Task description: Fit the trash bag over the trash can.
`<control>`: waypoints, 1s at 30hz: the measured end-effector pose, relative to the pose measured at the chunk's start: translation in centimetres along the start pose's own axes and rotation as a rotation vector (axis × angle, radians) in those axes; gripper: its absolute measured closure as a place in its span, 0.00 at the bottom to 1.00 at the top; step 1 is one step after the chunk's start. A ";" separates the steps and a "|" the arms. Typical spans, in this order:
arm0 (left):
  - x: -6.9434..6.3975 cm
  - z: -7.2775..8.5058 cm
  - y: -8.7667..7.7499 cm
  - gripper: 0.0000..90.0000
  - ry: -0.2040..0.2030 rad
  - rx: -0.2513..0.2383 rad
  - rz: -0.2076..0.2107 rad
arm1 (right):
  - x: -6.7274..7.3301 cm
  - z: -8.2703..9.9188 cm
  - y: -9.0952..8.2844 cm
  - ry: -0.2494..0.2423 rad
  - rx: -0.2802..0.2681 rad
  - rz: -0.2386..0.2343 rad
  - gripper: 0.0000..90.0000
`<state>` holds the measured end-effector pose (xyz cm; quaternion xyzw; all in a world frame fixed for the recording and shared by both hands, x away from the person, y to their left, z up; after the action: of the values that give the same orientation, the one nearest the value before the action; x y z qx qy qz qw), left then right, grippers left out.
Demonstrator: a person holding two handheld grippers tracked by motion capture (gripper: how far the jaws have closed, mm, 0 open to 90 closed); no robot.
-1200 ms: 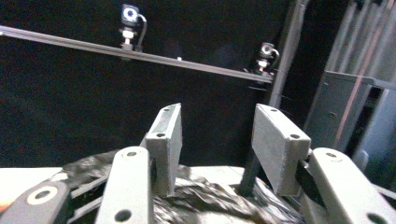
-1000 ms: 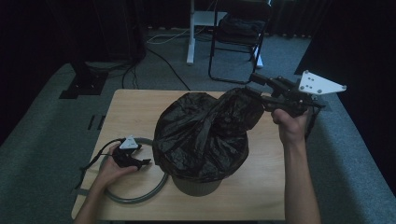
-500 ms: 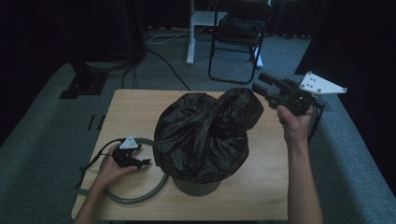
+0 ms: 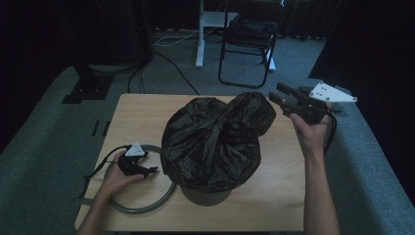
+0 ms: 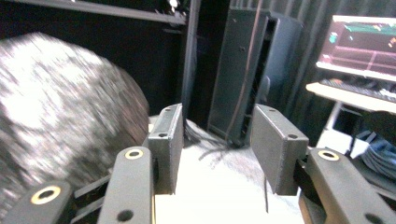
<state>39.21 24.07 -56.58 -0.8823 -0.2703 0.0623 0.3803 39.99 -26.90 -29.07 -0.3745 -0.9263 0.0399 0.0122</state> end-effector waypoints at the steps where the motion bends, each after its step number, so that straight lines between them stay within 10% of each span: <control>1: 0.0 0.0 0.0 0.21 -0.001 -0.002 0.000 | -0.2 0.4 0.1 0.000 0.011 0.009 0.60; 30: 0.0 0.0 -0.1 0.22 -0.004 0.004 -0.003 | -0.5 11.0 2.4 0.001 0.320 0.032 0.58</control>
<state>39.18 24.10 -56.54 -0.8809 -0.2723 0.0637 0.3817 41.41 -26.27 -40.26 -0.3826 -0.9020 0.1870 0.0713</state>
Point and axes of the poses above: each handheld gripper's, and its own axes: y roughly forward along the jaws, z roughly out of its underside, x roughly to its left, the point moved 3 cm from there along y, roughly forward along the jaws, and after that the axes turned 7 degrees about y, right-handed, at the moved point
